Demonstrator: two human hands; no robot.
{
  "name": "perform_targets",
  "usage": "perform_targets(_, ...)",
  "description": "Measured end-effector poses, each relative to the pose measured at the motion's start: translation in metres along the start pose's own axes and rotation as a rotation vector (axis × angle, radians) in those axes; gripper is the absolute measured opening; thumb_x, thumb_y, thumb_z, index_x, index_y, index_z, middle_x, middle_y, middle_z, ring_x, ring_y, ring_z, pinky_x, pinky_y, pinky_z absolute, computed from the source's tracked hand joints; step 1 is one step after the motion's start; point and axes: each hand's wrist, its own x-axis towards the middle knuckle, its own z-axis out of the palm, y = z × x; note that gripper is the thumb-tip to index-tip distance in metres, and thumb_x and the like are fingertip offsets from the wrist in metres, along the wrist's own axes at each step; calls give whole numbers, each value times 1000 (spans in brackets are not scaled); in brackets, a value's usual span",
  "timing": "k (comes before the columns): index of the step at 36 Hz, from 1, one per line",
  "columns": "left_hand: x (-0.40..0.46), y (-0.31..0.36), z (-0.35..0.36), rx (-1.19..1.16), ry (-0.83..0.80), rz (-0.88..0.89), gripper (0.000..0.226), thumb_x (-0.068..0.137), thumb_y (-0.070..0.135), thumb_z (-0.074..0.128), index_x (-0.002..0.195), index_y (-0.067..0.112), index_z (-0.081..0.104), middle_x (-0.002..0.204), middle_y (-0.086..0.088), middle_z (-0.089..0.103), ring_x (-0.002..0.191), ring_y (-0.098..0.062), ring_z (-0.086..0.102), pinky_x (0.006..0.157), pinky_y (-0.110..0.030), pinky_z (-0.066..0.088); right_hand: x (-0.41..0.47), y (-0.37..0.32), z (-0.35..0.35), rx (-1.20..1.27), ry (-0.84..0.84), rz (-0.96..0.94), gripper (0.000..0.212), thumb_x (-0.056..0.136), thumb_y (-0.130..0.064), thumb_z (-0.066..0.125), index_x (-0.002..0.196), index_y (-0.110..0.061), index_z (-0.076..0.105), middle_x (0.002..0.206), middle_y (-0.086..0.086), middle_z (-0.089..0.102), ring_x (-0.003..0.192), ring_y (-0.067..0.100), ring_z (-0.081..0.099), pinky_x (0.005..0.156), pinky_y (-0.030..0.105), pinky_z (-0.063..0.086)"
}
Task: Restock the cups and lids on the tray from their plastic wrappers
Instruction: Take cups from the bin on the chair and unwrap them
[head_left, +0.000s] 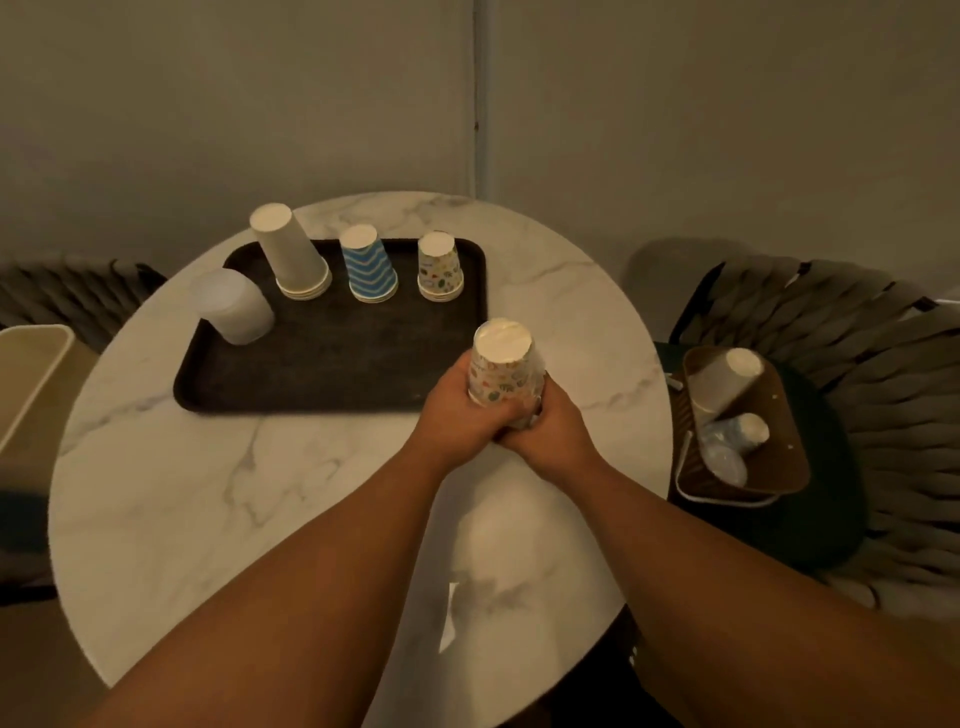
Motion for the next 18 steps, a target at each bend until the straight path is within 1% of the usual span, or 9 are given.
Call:
perform_targets(2, 3, 0, 1, -2, -5, 1, 59, 73, 16, 85, 115, 40, 51, 105, 20, 63, 96, 3, 62, 79, -14, 51, 1, 1, 0, -2, 13, -5, 80, 63, -23, 89, 133, -23, 52, 128, 1, 61, 117, 19, 58, 98, 36, 51)
perform_targets(4, 5, 0, 3, -2, -17, 3, 60, 74, 15, 85, 118, 37, 50, 103, 22, 61, 94, 8, 60, 76, -10, 50, 2, 2, -1, -11, 33, -11, 80, 61, -27, 89, 132, -22, 52, 127, 2, 62, 116, 20, 59, 98, 37, 51)
perform_targets(8, 8, -4, 9, 24, -49, 1, 63, 75, 17, 84, 123, 36, 48, 108, 18, 61, 97, 4, 59, 73, -6, 48, 3, 10, -5, -14, 53, -2, 80, 60, -26, 89, 131, -20, 53, 126, 3, 63, 116, 22, 60, 98, 40, 51)
perform_targets(10, 8, -6, 13, 50, -63, 4, 64, 75, 18, 84, 124, 36, 47, 110, 16, 61, 97, 3, 58, 75, -7, 48, 2, 15, -7, -4, 59, -4, 80, 58, -28, 89, 130, -22, 54, 124, 1, 64, 114, 20, 61, 97, 39, 52)
perform_targets(12, 8, -9, 16, 71, -75, 7, 66, 74, 17, 84, 125, 36, 48, 111, 14, 61, 98, 2, 58, 80, -12, 49, 0, 21, -8, 8, 66, -1, 77, 60, -23, 90, 128, -23, 54, 121, -2, 64, 112, 17, 61, 94, 34, 52)
perform_targets(14, 7, -11, 18, 80, -82, 13, 67, 73, 15, 84, 124, 37, 48, 108, 17, 61, 97, 5, 58, 83, -15, 51, -3, 26, -8, 19, 80, -7, 75, 61, -18, 90, 126, -25, 54, 117, -6, 63, 109, 14, 61, 90, 26, 52)
perform_targets(15, 7, -12, 20, 86, -87, 17, 66, 73, 14, 84, 122, 38, 48, 106, 21, 60, 96, 7, 58, 83, -14, 51, -4, 29, -8, 21, 90, -11, 75, 61, -16, 90, 126, -26, 54, 115, -7, 63, 108, 12, 61, 87, 21, 50)
perform_targets(17, 9, -11, 22, 93, -102, 26, 65, 72, 14, 84, 119, 40, 48, 103, 24, 60, 95, 8, 58, 80, -11, 49, -5, 31, -9, 16, 112, -13, 77, 62, -17, 91, 129, -24, 53, 115, -9, 60, 106, 7, 58, 80, 6, 43)
perform_targets(18, 11, -10, 24, 100, -111, 28, 64, 72, 16, 85, 119, 40, 48, 103, 24, 60, 95, 8, 58, 80, -11, 49, -4, 32, -10, 10, 129, -14, 78, 64, -19, 91, 132, -23, 52, 116, -9, 59, 106, 5, 56, 78, 2, 39)
